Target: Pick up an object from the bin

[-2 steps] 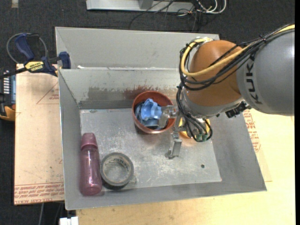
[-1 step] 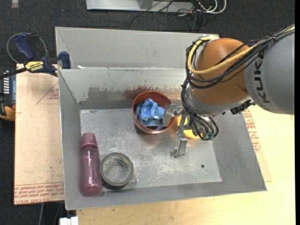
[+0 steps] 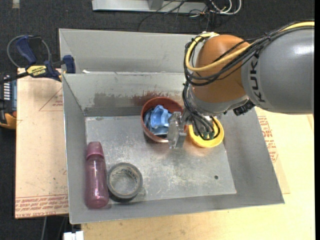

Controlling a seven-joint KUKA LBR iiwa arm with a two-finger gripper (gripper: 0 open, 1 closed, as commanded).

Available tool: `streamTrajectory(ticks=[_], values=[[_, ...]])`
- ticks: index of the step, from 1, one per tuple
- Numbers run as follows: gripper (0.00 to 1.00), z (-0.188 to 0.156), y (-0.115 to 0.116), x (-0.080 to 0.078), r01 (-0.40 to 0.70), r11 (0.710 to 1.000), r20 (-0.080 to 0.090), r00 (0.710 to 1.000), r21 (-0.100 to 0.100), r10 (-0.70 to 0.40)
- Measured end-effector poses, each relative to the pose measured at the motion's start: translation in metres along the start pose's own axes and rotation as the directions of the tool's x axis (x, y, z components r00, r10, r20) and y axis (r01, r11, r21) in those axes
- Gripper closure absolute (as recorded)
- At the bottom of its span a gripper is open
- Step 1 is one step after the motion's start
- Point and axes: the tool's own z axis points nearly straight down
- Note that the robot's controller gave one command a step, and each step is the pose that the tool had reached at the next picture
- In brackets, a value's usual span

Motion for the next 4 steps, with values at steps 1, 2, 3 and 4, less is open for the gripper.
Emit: streamTrajectory(ticks=[1,2,3,4], values=[[1.0,0.0,0.0,0.0,0.0,1.0,0.0,1.0,0.0,0.0],[1.0,0.016,0.005,-0.015,-0.012,1.0,0.002,1.0,-0.001,0.012],[1.0,0.036,-0.023,-0.018,-0.037,0.999,0.005,0.999,-0.001,0.037],[0.0,0.073,0.051,-0.064,-0.054,0.999,0.005,0.999,-0.004,0.054]])
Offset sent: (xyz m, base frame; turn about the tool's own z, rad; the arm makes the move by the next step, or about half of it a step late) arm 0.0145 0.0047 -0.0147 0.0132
